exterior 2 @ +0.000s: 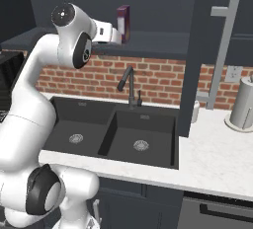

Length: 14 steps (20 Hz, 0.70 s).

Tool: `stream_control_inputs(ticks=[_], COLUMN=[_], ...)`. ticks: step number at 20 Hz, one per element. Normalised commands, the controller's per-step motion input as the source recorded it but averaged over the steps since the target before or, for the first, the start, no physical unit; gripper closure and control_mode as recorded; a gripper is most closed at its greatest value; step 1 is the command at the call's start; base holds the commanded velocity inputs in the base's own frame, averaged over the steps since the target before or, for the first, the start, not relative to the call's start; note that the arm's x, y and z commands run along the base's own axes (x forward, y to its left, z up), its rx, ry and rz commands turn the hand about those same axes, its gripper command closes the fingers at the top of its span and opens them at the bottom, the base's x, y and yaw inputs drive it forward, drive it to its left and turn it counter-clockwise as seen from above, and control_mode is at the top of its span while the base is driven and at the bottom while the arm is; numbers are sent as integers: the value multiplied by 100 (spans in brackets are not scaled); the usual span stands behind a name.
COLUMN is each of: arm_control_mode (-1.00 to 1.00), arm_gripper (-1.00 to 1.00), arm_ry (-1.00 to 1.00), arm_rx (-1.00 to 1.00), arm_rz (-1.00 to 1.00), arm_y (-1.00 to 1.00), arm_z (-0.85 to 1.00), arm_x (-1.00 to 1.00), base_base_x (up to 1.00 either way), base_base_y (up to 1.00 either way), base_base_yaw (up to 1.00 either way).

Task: Pick the cereal and place it on the digital scale for weighing, and close the cabinet.

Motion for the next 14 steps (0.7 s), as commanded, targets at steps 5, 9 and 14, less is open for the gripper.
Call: stream_control_inputs(ticks=[5, 9, 14], arm_control_mode=[-100, -100, -100], arm_gripper=[-100, -100, -100], arm_ry=[3, 2, -1], arm_rx=[0, 0, 2], arm_rz=[0, 0, 0], arm_y=[-5, -15, -44], arm_z=[19, 13, 0], arm_x=[51, 46, 32], base_base_x=[0, 0, 0], base_base_y=[0, 0, 0], base_base_yaw=[0, 0, 0])
